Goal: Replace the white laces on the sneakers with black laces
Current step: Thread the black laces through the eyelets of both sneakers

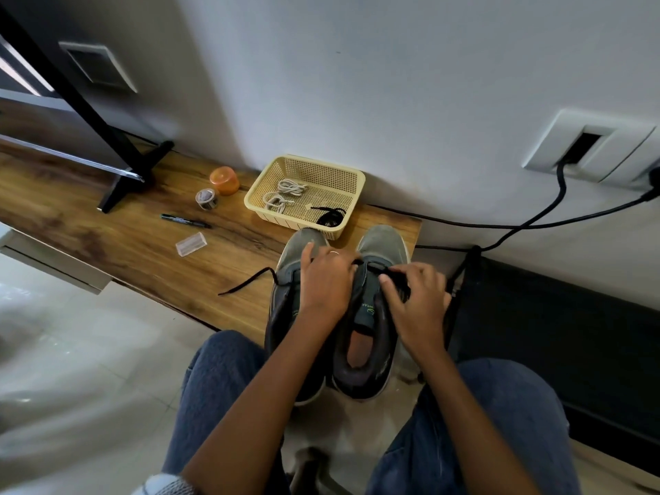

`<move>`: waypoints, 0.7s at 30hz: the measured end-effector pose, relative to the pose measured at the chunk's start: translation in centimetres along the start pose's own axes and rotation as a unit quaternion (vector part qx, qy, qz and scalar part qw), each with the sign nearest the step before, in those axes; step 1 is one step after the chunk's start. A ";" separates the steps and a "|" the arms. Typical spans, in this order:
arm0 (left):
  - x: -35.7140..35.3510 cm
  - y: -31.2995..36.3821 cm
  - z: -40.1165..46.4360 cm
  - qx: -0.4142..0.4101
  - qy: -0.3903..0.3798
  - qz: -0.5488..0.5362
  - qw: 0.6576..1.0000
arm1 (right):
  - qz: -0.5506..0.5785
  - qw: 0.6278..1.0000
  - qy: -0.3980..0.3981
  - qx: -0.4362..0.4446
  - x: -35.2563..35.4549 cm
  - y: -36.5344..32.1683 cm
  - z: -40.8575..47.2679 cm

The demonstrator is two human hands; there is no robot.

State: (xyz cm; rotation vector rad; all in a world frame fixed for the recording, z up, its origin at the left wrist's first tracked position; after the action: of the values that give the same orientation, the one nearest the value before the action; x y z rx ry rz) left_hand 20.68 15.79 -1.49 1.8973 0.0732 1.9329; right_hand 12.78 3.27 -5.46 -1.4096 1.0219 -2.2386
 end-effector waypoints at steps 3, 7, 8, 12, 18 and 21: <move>-0.6 0.0 0.5 0.013 -0.017 0.016 1.000 | -0.001 1.000 -0.022 0.012 -0.8 -0.6 -0.4; 0.0 0.3 0.7 0.045 -0.022 -0.020 0.999 | -0.002 1.000 -0.010 -0.026 -1.0 -0.3 -0.4; 0.0 0.3 0.6 0.055 -0.019 -0.027 0.998 | 0.000 0.999 -0.012 -0.039 -1.0 -0.2 -0.5; 0.3 -0.1 0.7 0.112 0.015 -0.091 0.989 | 0.022 0.994 -0.041 -0.094 -1.0 0.6 -0.6; 1.9 -1.7 1.7 0.148 0.107 -0.122 0.976 | 0.051 0.986 -0.066 -0.141 -0.9 0.8 -0.9; 3.1 -3.5 2.4 0.182 0.156 -0.170 0.956 | 0.049 0.985 -0.067 -0.153 -1.0 0.9 -0.8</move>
State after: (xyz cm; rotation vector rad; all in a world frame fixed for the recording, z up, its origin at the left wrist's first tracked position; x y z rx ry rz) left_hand 23.97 19.39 0.45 1.6248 0.8446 2.0502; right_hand 12.42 3.58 -6.94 -1.5681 1.3995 -1.9479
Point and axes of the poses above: each hand's wrist, its own z-axis towards the middle knuckle, its own x-axis out of the back of the hand, y = z × x, the point moved 2 cm from there along z, towards the middle knuckle, and after that the axes turned 9 degrees about x, right-handed, at the moved point
